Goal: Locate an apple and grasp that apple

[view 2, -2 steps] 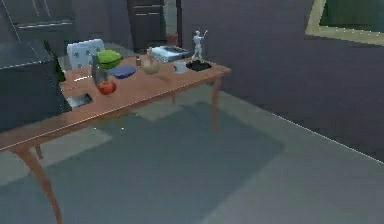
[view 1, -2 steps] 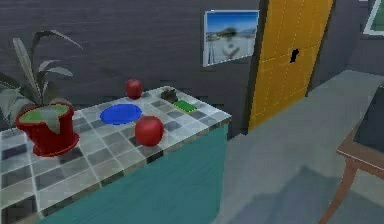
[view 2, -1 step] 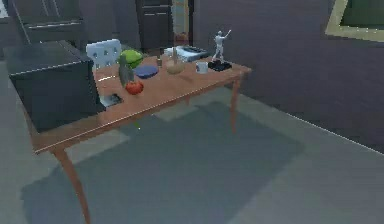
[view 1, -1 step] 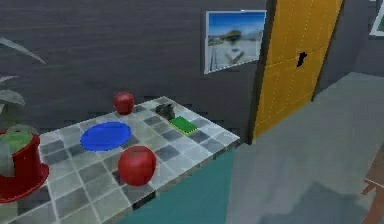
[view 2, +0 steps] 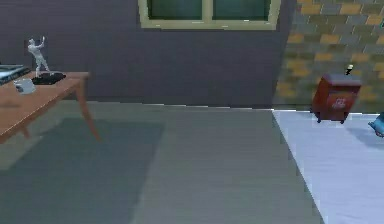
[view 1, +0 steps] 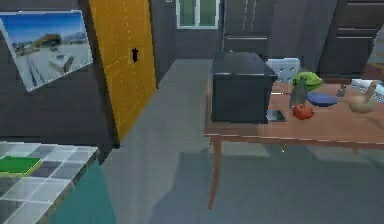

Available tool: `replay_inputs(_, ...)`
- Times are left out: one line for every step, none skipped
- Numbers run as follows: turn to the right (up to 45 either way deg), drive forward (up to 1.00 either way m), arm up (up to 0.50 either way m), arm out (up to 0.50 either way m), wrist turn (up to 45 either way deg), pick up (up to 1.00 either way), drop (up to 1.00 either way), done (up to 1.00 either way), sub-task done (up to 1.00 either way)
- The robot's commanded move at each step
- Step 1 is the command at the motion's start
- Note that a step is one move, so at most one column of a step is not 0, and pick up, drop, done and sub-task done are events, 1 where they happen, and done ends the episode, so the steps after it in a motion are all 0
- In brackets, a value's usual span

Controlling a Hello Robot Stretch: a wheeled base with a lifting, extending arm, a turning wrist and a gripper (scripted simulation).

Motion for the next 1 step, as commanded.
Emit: replay_inputs(45.0,0.0,0.0,0.0,0.0,0.0,0.0,0.0,0.0)
